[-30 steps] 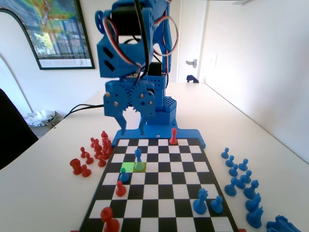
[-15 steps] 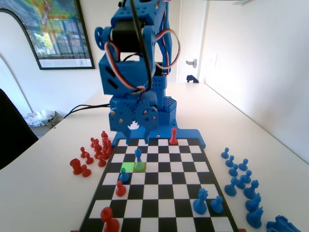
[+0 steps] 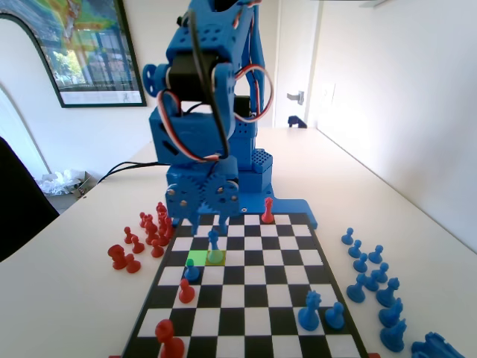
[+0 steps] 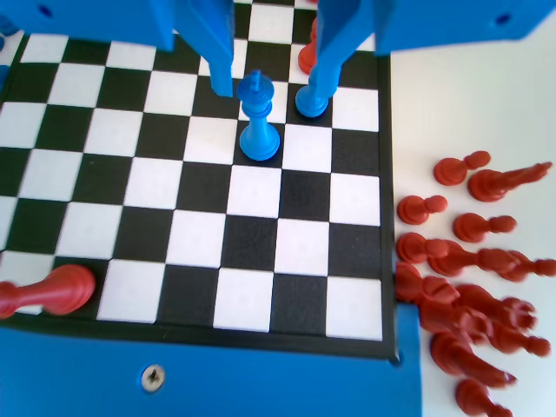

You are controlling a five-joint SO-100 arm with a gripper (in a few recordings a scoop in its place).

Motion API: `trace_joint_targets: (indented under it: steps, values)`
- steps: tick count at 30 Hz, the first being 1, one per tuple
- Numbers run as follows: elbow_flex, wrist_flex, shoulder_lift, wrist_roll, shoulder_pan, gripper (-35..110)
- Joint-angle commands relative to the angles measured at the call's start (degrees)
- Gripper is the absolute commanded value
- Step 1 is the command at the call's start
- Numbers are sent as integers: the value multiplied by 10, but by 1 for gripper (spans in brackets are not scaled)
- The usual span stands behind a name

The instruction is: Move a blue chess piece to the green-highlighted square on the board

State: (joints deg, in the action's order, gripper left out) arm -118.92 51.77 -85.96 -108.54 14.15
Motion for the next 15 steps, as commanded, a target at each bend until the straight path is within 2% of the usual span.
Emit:
trace_joint_targets:
  steps: [1,15]
  values:
    - [8,-14,-17,-12,0,13]
    - [-42,-48,-17,-6,-13,13]
